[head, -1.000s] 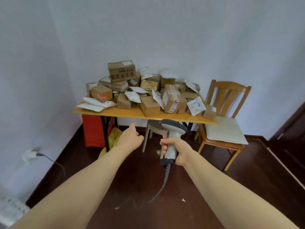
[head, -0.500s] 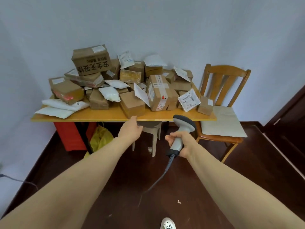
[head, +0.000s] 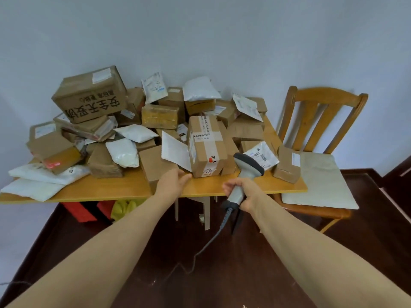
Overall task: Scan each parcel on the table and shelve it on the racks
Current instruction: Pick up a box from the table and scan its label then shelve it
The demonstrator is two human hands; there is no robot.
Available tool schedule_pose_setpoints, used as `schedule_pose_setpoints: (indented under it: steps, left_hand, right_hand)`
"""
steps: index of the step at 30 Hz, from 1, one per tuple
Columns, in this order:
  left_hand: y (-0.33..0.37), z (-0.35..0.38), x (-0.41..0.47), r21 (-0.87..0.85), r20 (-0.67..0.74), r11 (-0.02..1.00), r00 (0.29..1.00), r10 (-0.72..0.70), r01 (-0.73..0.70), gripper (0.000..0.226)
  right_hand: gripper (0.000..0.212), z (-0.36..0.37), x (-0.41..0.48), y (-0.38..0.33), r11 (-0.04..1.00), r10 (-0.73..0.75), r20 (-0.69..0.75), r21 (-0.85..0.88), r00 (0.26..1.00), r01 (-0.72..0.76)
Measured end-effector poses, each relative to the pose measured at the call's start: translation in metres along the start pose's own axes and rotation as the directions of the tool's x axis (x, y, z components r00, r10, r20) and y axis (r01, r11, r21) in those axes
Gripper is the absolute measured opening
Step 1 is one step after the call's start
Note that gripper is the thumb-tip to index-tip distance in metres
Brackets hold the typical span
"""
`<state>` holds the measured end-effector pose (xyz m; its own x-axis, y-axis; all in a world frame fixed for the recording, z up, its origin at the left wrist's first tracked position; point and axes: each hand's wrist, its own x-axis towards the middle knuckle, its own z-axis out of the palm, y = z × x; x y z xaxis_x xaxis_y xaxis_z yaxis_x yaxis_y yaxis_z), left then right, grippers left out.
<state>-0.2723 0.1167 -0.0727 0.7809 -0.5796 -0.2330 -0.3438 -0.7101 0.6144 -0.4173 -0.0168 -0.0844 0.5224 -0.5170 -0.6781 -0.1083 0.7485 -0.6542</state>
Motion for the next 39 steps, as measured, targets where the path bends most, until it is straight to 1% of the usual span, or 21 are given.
schedule_pose_setpoints:
  steps: [2,3,6,9,12,16,19,21,24,27,29,32,34,36,37,39]
  left_hand:
    - [0.004,0.002,0.031,-0.054,0.002,0.998,1.000,-0.017,0.017,0.039]
    - [0.005,0.003,0.047,-0.099,0.016,0.994,0.999,-0.036,0.038,0.042]
    - [0.013,0.007,0.093,-0.251,0.107,0.962,0.991,-0.081,0.106,0.052]
    - [0.020,0.014,0.135,-0.274,0.170,0.953,0.982,-0.084,0.129,0.051]
    - [0.025,0.026,0.167,-0.359,0.238,0.916,0.966,-0.099,0.182,0.054]
    - [0.029,0.039,0.185,-0.444,0.340,0.858,0.935,-0.104,0.257,0.049]
    - [0.027,0.050,0.193,-0.449,0.376,0.844,0.919,-0.120,0.294,0.063]
    - [0.022,0.057,0.198,-0.459,0.365,0.838,0.922,-0.127,0.297,0.067]
    - [0.027,0.056,0.196,-0.482,0.331,0.834,0.937,-0.108,0.267,0.069]
    - [0.038,0.046,0.188,-0.518,0.284,0.817,0.952,-0.117,0.255,0.066]
    - [0.050,0.034,0.173,-0.554,0.234,0.802,0.966,-0.106,0.222,0.062]
    - [0.066,0.017,0.155,-0.629,0.163,0.755,0.981,-0.104,0.185,0.056]
    - [0.076,-0.001,0.141,-0.698,0.106,0.701,0.989,-0.102,0.147,0.052]
    - [0.084,-0.020,0.128,-0.739,0.061,0.663,0.992,-0.110,0.119,0.066]
    - [0.086,-0.028,0.123,-0.756,0.046,0.646,0.993,-0.111,0.107,0.072]
    - [0.087,-0.044,0.116,-0.780,0.047,0.621,0.996,-0.075,0.083,0.070]
  right_hand:
    - [0.004,0.009,0.023,-0.011,0.999,-0.025,-0.027,-0.023,0.999,0.025]
    - [0.006,0.014,0.034,-0.017,0.999,-0.036,-0.053,-0.013,0.998,0.035]
    - [0.009,0.027,0.064,-0.033,0.996,-0.083,-0.143,0.004,0.986,0.084]
    - [0.012,0.040,0.088,-0.049,0.989,-0.145,-0.217,-0.032,0.965,0.141]
    - [0.015,0.051,0.111,-0.061,0.985,-0.171,-0.242,-0.027,0.955,0.170]
    - [0.020,0.056,0.135,-0.067,0.979,-0.204,-0.257,-0.059,0.945,0.195]
    - [0.022,0.055,0.145,-0.065,0.973,-0.223,-0.261,-0.124,0.939,0.196]
    - [0.023,0.054,0.148,-0.063,0.962,-0.247,-0.258,-0.182,0.934,0.205]
    - [0.025,0.054,0.147,-0.064,0.942,-0.290,-0.218,-0.236,0.932,0.238]
    - [0.027,0.055,0.139,-0.067,0.919,-0.338,-0.177,-0.276,0.924,0.283]
    - [0.028,0.055,0.129,-0.072,0.905,-0.370,-0.142,-0.277,0.918,0.322]
    - [0.030,0.055,0.109,-0.085,0.886,-0.424,-0.079,-0.239,0.902,0.396]
    - [0.029,0.056,0.094,-0.095,0.883,-0.446,-0.013,-0.166,0.895,0.438]
    - [0.029,0.057,0.078,-0.104,0.873,-0.475,0.070,-0.089,0.877,0.480]
    - [0.029,0.057,0.069,-0.108,0.857,-0.500,0.111,-0.078,0.859,0.509]
    - [0.030,0.060,0.049,-0.113,0.814,-0.548,0.208,-0.088,0.810,0.574]
